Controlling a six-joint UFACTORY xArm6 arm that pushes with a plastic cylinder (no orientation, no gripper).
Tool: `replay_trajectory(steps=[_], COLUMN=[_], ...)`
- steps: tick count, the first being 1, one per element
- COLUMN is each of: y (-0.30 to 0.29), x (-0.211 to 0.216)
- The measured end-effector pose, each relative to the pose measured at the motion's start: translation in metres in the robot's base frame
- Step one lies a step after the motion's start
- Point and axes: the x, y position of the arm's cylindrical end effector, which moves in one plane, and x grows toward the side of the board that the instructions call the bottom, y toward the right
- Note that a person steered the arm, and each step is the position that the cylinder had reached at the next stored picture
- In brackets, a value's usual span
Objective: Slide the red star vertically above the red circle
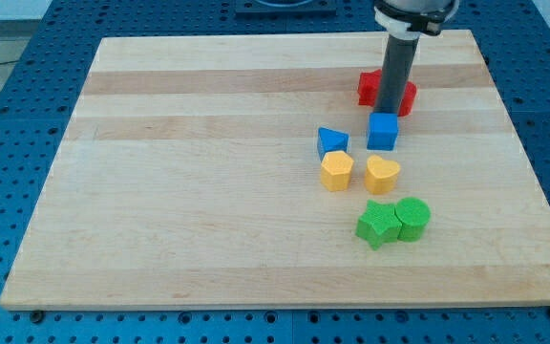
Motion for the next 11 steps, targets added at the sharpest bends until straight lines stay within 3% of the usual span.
replay_trajectory(steps=[3,6,8,11], y=[-0.036,-0.047,-0.001,0.062], x=[0.025,-0.038,-0.075,-0.072])
